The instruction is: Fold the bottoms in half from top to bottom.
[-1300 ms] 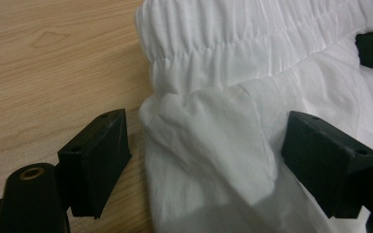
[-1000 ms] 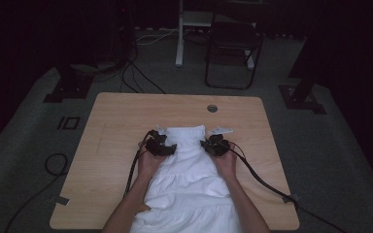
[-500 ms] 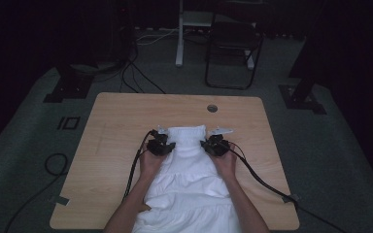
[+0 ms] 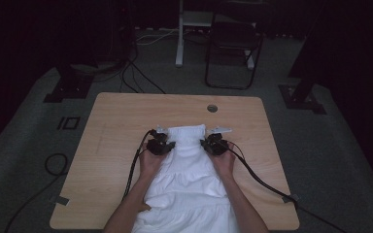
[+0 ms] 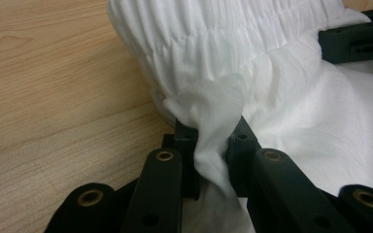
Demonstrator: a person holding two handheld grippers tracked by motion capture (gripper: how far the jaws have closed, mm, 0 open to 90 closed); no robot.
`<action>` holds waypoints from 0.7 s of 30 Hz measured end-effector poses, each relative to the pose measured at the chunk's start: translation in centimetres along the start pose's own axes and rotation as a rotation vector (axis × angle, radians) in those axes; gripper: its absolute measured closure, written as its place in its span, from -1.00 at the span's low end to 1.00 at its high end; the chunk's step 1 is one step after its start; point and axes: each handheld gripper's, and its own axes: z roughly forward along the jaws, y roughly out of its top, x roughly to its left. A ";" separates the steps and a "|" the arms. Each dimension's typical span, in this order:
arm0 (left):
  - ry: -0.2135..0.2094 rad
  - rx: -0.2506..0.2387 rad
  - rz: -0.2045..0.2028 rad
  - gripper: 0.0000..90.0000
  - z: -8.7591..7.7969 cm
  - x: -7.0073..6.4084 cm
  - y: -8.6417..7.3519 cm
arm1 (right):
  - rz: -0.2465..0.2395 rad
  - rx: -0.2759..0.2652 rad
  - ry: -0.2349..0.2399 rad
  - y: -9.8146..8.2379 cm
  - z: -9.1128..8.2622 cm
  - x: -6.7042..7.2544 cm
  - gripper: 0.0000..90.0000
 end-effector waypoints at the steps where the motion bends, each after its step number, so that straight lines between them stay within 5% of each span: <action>1: -0.006 -0.003 0.004 0.80 -0.1 0.1 0.0 | 0.018 0.011 0.017 0.1 0.0 -0.2 0.88; 7: -0.022 -0.084 0.028 0.82 -2.1 0.6 2.1 | 0.047 -0.056 0.079 2.3 -1.8 -1.1 0.90; 11: 0.003 -0.160 0.050 0.82 -4.5 0.6 5.4 | 0.016 -0.126 0.071 5.4 -3.7 -1.1 0.90; 18: 0.065 -0.298 0.154 0.82 -9.4 -0.9 11.9 | 0.018 -0.276 0.081 11.3 -8.1 -1.8 0.90; 21: 0.042 -0.351 0.160 0.81 -11.3 -1.9 13.0 | 0.022 -0.345 0.098 12.9 -10.7 -1.8 0.89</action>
